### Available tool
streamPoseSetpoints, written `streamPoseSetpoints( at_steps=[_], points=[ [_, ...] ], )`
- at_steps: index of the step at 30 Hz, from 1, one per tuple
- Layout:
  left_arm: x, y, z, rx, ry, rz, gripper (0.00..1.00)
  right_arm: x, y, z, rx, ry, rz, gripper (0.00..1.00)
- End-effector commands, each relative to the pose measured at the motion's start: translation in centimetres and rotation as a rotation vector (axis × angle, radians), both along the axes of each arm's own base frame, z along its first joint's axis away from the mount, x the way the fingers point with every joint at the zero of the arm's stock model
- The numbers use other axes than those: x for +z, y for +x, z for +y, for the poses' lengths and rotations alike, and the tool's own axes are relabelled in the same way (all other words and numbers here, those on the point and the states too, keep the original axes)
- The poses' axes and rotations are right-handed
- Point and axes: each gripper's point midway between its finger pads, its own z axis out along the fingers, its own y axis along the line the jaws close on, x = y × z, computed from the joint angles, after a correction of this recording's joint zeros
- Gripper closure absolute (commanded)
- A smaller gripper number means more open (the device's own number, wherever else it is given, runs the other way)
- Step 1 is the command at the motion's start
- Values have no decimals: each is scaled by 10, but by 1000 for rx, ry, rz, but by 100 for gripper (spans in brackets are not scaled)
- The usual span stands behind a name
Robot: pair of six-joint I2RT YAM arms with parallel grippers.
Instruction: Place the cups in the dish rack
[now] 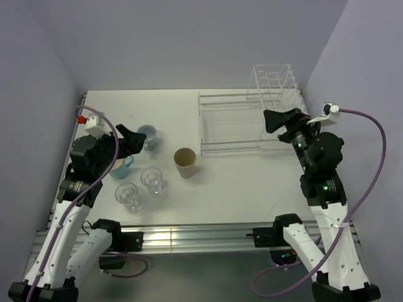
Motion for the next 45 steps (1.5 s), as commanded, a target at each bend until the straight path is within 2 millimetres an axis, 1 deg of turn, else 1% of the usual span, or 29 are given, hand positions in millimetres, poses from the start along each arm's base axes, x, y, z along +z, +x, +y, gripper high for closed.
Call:
streamPoseSetpoints(
  at_steps=[1,5,11,14,20,21,22,23,24,25,26,27,29,30,31,32,33,34,38,45],
  points=[
    [10,0,2,0,9,-43,1,8,-4,-4,-17,-15,-32,0],
    [8,2,1,0,10,-39,1,6,-2,-2,-5,-23,-7,0],
    [6,3,1,2,10,-26,1,-16,2,3,24,-40,57,0],
    [4,5,1,2,16,-17,4,-24,2,6,39,-38,68,0],
    [-7,11,-3,2,42,35,8,-31,3,11,69,-41,93,0],
    [-13,15,-4,7,55,62,11,-32,3,10,65,-46,97,0],
    [-17,15,-11,-7,62,80,12,-33,3,10,65,-48,100,0],
    [-26,17,-19,-17,82,127,17,-34,2,8,57,-50,103,0],
    [-29,19,-20,-16,85,152,19,-35,2,8,57,-50,106,0],
    [-32,17,-30,-35,97,171,20,-35,1,9,60,-50,104,0],
    [-30,18,-32,-23,110,173,22,-36,1,9,62,-50,107,0],
    [-38,18,-37,-25,126,204,23,-36,1,9,63,-49,109,0],
    [-37,16,-46,-19,145,219,25,-37,1,10,66,-49,115,1],
    [-47,14,-49,-12,169,256,27,-37,1,10,68,-48,115,1],
    [-50,9,-61,-28,174,267,27,-36,1,11,72,-46,112,1],
    [-55,11,-62,2,201,278,27,-37,1,12,77,-43,114,1],
    [-60,9,-68,-2,212,289,27,-37,1,13,81,-41,112,1],
    [-62,4,-80,-23,215,292,27,-37,0,14,86,-39,112,1],
    [-77,5,-89,-5,260,323,27,-37,-1,13,88,-46,118,1],
    [-86,7,-87,24,290,338,27,-40,-3,12,83,-49,121,1]
  ],
)
